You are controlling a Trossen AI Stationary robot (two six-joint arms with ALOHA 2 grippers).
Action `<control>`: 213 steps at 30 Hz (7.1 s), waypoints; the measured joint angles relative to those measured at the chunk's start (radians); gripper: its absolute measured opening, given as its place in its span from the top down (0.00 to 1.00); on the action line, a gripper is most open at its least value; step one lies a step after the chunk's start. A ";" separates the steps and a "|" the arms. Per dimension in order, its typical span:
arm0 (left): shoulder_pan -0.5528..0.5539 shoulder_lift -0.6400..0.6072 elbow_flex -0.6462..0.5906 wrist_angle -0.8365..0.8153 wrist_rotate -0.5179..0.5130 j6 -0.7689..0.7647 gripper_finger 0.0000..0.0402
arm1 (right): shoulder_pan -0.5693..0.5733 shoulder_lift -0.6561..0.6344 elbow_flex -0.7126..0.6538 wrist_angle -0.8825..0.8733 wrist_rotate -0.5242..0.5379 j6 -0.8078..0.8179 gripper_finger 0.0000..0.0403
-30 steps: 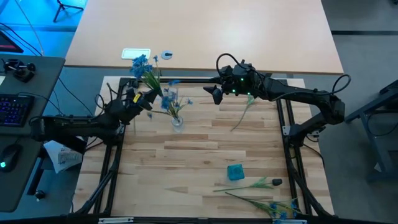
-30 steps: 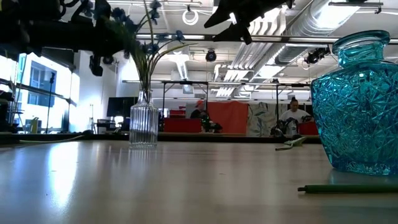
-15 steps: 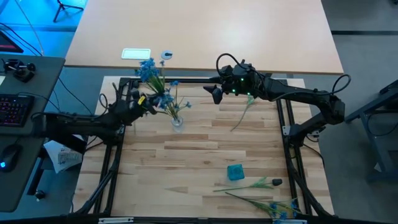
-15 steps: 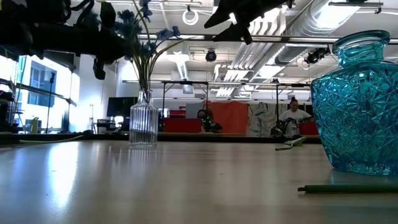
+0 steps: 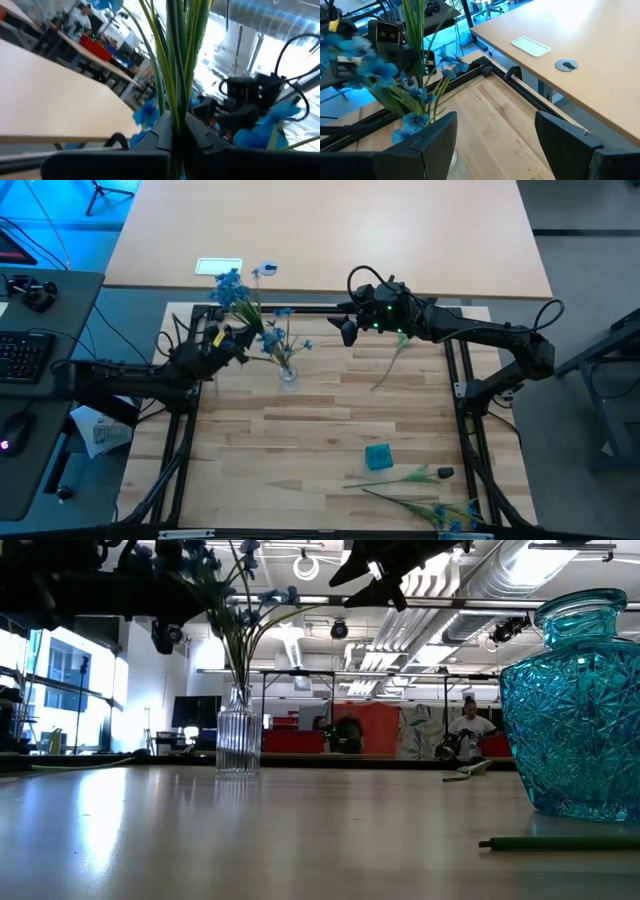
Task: Sort flowers into vase by color
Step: Put the top light blue flowers into the transparent vase, then put the light blue flowers into the transparent vase
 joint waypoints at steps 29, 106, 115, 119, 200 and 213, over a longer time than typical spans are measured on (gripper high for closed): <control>-0.133 -0.184 0.749 -0.798 0.472 0.281 1.00 | 0.000 0.000 0.000 0.217 -0.122 -0.062 0.35; -0.247 0.143 0.067 0.076 0.146 0.788 1.00 | 0.189 0.000 0.000 0.228 -0.110 0.067 0.35; -0.208 0.210 0.067 0.126 0.190 0.718 1.00 | 0.189 -0.001 0.000 0.228 -0.089 0.067 0.35; -0.208 0.229 0.068 0.121 0.166 0.683 1.00 | 0.189 -0.001 0.000 0.228 -0.088 0.067 0.35; -0.327 0.063 0.066 -0.526 0.006 0.342 0.39 | 0.189 -0.014 0.002 0.227 -0.089 0.014 0.35; -0.399 -0.235 0.067 -0.852 0.137 0.131 0.39 | 0.189 -0.033 0.002 0.225 -0.089 -0.012 0.35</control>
